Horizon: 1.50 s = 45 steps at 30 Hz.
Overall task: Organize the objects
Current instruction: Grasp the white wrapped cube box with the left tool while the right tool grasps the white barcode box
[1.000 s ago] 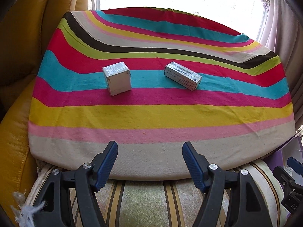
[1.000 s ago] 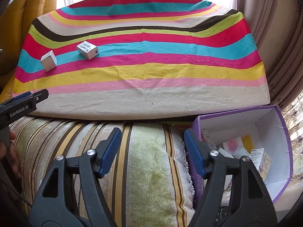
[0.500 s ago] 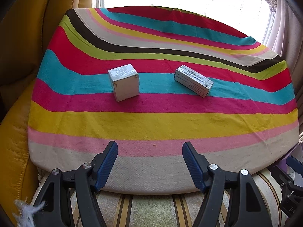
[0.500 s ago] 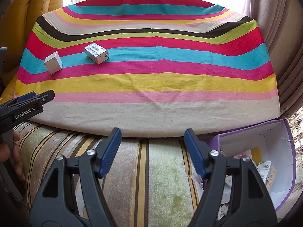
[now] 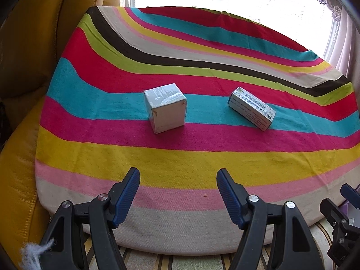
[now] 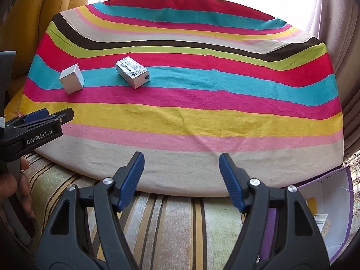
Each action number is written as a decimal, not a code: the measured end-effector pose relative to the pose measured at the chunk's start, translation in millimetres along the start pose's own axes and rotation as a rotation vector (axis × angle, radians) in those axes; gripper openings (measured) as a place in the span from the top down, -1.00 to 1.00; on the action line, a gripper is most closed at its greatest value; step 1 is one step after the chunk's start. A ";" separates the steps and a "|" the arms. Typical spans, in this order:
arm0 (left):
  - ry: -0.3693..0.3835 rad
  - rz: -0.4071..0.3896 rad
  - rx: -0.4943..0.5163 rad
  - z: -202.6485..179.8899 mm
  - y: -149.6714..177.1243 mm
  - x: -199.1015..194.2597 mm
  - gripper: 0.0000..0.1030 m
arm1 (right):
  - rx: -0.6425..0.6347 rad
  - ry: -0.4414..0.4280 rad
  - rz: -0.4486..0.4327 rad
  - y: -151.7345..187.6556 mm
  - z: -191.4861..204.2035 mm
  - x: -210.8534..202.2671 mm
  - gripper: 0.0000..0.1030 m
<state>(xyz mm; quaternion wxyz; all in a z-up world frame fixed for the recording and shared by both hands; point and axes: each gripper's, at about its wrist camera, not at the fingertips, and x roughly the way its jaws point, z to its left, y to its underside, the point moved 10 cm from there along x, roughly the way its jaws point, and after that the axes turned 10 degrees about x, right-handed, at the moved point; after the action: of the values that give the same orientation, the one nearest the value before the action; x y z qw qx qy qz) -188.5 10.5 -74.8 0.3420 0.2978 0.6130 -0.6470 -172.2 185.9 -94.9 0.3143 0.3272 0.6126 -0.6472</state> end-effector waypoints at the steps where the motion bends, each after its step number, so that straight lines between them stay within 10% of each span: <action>1: -0.001 -0.002 -0.008 1.9 -1.5 1.3 -0.39 | -0.003 -0.001 0.001 -1.5 2.1 1.3 -0.40; 26: -0.062 -0.036 -0.079 34.2 -44.6 36.9 -0.52 | -0.041 -0.029 0.012 -19.2 32.8 24.0 -0.43; 31: -0.021 -0.045 -0.066 32.4 -49.5 44.4 0.11 | -0.043 -0.037 0.007 -24.4 37.9 27.2 -0.43; 36: 0.014 -0.053 -0.078 30.6 -45.3 45.3 0.26 | -0.054 -0.048 -0.021 -37.5 49.3 30.2 -0.45; 45: 0.029 -0.077 -0.146 39.9 -42.5 38.5 -0.35 | -0.101 -0.122 -0.070 -76.6 80.1 50.1 -0.50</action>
<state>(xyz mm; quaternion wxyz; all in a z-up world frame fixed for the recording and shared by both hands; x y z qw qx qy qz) -244.1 -31.6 -77.9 0.3286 0.2577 0.6745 -0.6089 -266.6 109.5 -87.6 0.3444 0.2494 0.6352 -0.6448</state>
